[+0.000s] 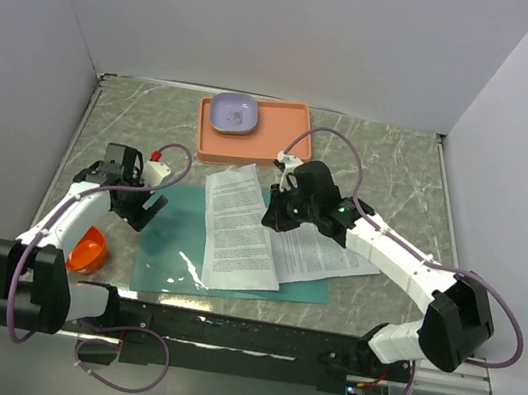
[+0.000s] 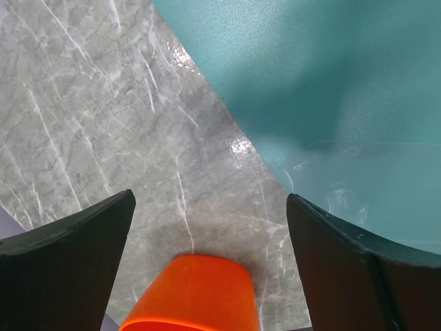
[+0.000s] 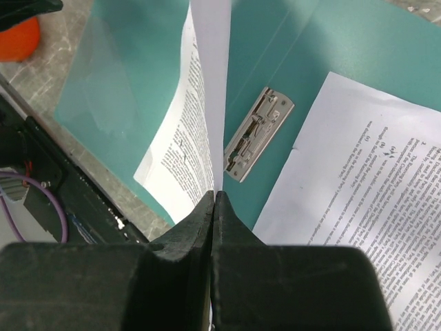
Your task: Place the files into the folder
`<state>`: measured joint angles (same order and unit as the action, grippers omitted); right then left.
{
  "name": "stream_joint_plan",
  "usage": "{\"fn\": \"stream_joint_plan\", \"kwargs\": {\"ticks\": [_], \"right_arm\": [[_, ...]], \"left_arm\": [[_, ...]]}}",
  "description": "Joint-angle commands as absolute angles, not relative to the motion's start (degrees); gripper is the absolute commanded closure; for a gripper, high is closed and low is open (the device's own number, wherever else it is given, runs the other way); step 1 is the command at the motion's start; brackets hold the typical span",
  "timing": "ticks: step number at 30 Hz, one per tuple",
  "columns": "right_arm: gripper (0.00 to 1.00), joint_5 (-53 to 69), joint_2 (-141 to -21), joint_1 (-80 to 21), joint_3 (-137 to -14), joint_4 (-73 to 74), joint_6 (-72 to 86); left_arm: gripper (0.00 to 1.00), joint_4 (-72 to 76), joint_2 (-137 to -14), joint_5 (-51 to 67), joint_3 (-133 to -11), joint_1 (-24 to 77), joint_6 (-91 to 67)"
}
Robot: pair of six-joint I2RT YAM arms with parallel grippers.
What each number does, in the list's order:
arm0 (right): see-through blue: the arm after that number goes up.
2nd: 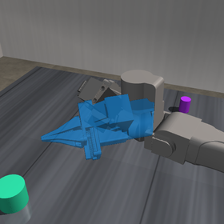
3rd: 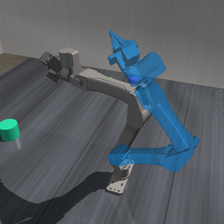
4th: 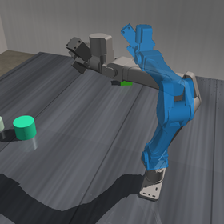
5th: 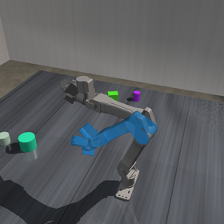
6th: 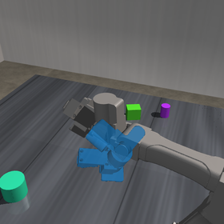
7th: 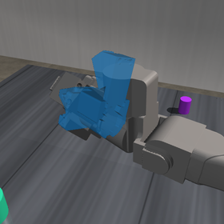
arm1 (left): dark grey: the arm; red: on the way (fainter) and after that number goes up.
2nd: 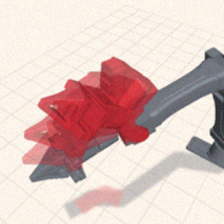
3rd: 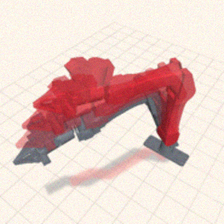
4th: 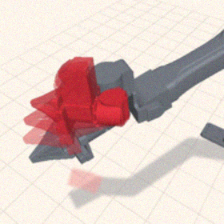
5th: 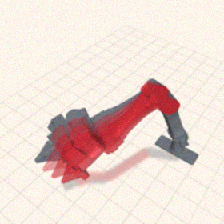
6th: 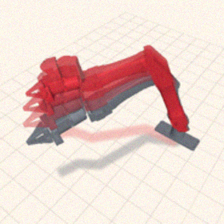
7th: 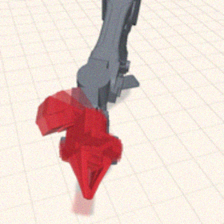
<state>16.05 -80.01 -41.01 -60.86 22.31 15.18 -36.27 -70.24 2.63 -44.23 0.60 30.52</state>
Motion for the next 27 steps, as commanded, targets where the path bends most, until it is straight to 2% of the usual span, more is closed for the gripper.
{"fn": "stream_joint_plan", "kwargs": {"ticks": [1, 13, 20, 27], "right_arm": [[1.00, 15.9, -81.4, -41.4, -64.2, 18.5, 15.3], [1.00, 14.9, -87.1, -41.5, -65.7, 12.7, 20.4], [1.00, 13.3, -88.2, -43.0, -63.0, 8.4, 24.6], [1.00, 10.7, -89.0, -44.9, -61.1, 5.8, 28.3]], "left_arm": [[0.01, -36.6, -68.7, 3.1, -44.4, 0.3, 31.5], [0.01, -38.4, -66.2, 2.8, -44.1, 0.3, 33.2], [0.04, -41.4, -66.4, 3.7, -47.4, -8.4, 41.5], [0.04, -43.1, -67.4, 6.7, -45.4, -9.6, 44.7]]}}
